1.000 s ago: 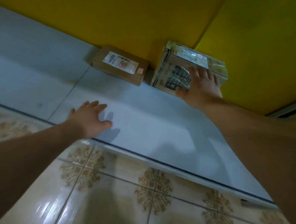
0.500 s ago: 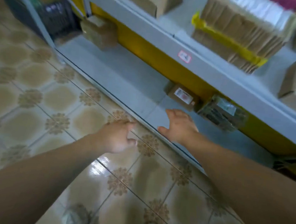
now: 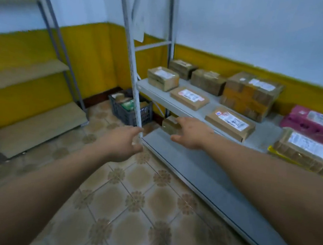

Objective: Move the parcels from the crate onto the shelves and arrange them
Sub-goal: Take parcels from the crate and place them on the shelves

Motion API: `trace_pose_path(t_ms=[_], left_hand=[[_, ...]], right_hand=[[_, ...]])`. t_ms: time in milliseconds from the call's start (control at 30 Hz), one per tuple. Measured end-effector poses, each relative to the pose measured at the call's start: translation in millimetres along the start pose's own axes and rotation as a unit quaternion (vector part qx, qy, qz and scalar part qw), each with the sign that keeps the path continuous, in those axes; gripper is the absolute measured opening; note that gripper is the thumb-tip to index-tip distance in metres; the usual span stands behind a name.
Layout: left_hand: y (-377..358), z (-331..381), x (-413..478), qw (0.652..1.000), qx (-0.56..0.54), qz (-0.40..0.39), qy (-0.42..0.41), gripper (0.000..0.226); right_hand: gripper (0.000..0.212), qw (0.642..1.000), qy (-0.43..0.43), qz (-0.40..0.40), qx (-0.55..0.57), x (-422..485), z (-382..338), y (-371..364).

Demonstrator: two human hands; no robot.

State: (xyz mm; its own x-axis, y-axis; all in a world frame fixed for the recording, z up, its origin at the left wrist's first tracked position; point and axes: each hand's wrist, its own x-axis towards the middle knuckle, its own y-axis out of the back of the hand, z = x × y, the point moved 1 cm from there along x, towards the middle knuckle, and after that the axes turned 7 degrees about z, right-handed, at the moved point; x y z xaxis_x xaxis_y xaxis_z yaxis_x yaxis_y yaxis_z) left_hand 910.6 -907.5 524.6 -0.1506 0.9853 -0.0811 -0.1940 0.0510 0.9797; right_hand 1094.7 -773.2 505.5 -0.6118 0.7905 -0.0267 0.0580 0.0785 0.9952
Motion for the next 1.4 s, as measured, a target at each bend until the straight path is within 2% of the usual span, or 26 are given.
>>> trace_pose_path(t_ms=[100,300,467,767,1000,1133,1400], left_hand=[[36.2,-36.0,7.7,0.999,0.012,0.035,0.017,0.066],[65.4,-89.7,56.7,0.994,0.086,0.053,0.049,0.067],[94.0,-126.3,120.1,0.986,0.137,0.063,0.070,0.066],[152.4,-239.1,209.0,0.982,0.099,0.092,0.134,0.064],[181.2,-372.5,286.9,0.982,0.078,0.117,0.127,0.067],[207.6,-440.2,336.8,0.987,0.073,0.101,0.103,0.067],[217.8,-516.3,464.7,0.995,0.073,0.062,0.039,0.066]], right_hand=[[0.066,0.999,0.037,0.034,-0.007,40.5,-35.4,34.2],[0.073,0.994,0.092,0.041,-0.030,136.1,-73.8,60.7],[0.068,0.988,0.138,0.065,-0.022,233.6,-96.5,81.7],[0.075,0.977,0.198,0.076,-0.029,392.8,-171.1,110.6],[0.074,0.982,0.165,0.087,-0.015,518.6,-239.5,101.0],[0.073,0.989,0.127,0.078,0.002,585.6,-271.5,106.0],[0.071,0.995,0.078,0.054,0.007,704.9,-284.4,88.5]])
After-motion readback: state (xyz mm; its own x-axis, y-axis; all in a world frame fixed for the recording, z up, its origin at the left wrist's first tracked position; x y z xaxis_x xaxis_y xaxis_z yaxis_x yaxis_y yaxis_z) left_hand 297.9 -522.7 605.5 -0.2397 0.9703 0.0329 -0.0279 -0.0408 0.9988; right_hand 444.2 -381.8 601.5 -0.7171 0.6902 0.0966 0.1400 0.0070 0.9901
